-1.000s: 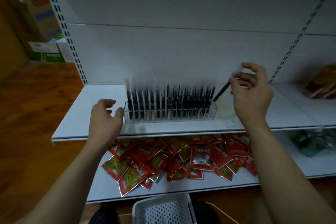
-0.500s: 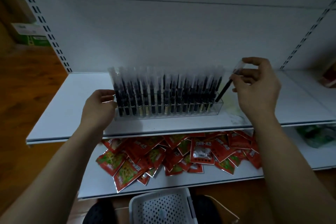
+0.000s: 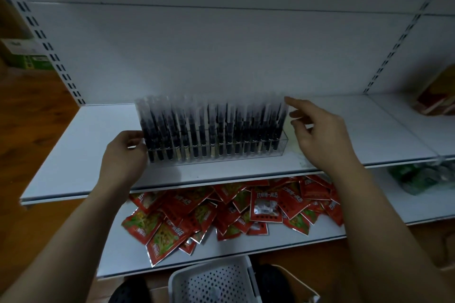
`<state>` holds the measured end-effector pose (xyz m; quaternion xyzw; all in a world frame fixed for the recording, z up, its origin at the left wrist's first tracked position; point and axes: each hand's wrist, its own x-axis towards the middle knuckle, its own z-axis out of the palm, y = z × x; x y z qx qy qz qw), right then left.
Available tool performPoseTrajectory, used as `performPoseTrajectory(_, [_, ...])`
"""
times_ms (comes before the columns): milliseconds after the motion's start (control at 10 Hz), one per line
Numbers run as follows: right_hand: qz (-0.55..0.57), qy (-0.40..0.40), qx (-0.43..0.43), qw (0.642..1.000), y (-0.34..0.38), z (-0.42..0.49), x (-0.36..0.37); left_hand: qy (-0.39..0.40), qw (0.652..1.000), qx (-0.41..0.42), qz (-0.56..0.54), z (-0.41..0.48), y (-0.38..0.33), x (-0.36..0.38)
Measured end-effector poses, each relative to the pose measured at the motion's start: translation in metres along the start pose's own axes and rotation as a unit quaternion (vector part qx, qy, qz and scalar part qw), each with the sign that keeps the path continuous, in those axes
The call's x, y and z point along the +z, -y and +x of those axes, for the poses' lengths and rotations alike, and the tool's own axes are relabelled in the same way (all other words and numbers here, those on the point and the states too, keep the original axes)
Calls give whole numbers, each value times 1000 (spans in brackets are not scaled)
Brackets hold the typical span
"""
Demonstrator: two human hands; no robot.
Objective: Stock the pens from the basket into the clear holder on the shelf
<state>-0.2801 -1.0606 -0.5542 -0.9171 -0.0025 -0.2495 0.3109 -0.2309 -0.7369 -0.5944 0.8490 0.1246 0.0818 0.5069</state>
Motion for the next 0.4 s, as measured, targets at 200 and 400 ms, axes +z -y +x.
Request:
performPoseTrajectory(200, [34, 11, 62, 997, 7, -9, -5, -15, 999, -9, -44, -3, 1, -2])
performPoseTrajectory(400, [106, 14, 110, 988, 21, -32, -3, -45, 992, -43, -106, -35, 2, -14])
